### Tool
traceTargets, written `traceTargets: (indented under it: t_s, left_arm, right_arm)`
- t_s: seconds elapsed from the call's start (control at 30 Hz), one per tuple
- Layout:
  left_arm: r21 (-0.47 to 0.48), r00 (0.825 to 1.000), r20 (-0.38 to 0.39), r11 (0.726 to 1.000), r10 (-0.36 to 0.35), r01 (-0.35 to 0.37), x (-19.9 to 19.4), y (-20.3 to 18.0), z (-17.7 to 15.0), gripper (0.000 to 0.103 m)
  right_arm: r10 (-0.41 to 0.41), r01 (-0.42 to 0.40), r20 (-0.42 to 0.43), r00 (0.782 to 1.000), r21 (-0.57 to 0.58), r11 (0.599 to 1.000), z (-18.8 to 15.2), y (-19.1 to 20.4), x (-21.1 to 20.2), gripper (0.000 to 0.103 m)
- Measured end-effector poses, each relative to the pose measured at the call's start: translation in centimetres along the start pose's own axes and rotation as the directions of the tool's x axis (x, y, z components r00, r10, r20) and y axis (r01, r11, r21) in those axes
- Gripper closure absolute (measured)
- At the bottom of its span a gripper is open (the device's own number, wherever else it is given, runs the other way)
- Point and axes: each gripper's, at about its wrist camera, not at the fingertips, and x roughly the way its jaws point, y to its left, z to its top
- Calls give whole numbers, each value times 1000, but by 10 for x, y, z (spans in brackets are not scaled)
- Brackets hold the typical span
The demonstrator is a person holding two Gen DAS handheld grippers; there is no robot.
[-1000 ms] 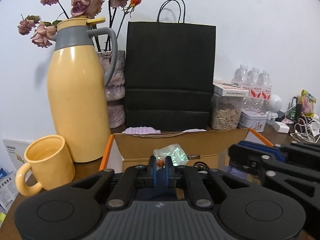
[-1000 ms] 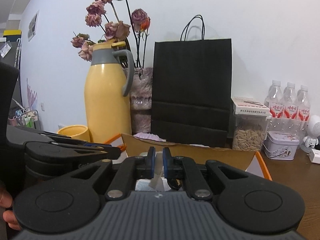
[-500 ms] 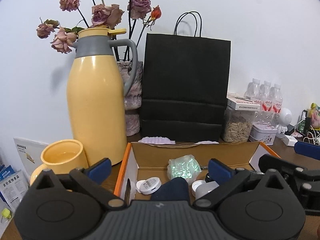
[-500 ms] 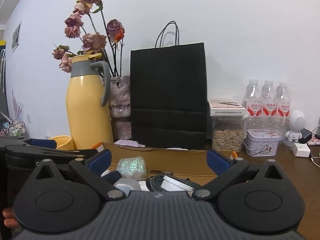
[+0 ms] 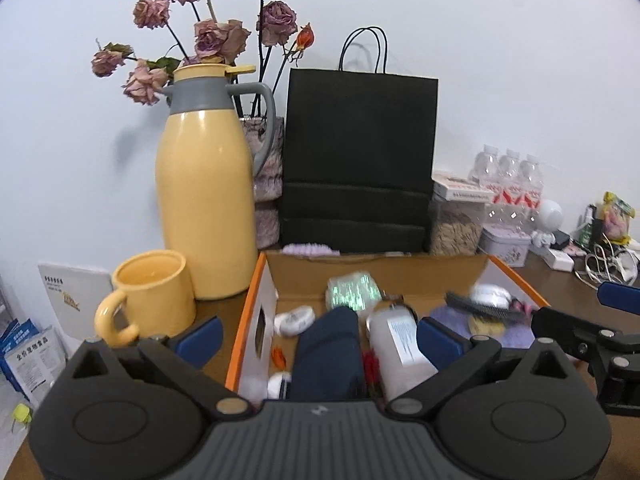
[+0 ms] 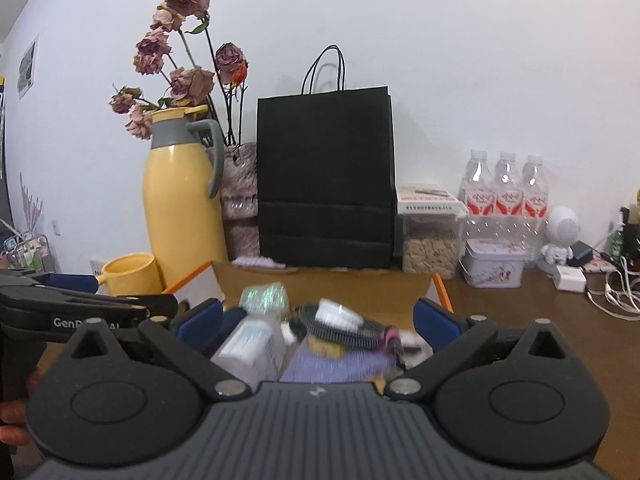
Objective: Organize objects
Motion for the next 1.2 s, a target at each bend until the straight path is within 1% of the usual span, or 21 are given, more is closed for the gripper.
traceTargets:
  t_s: [0.2,0.33,0.47,0.6,0.73,1.2]
  left_arm:
    - [23,999,-40,1000,10,-9,-40,-1,-28,0]
    - [28,997,-71,999,25,-23,-60,0,-46,0]
    - [26,995,-88,999,41,-39,-79,4,-59,0]
    - [22,994,-93,999,49,-48,-93,6,-67,0]
    - [22,994,-95,999,49,-47,-101,6,-71,0]
    - [13,994,-97,999,48,-47,-103,8,-70,0]
  right_arm:
    - [1,1,-60,998,21,1000,-20,5,-35,0]
    - [0,3,-105,994,27,1000,-35,8,-54,0]
    - [-3,8,-127,992,33,999,-46,12,-70,0]
    - [-1,6,-130,992,37,999,-51,16,-84,0]
    - [-2,7,-134,991,41,999,-55,15,-91,0]
    - [-6,11,-140,990,35,999,-56,18,-93,0]
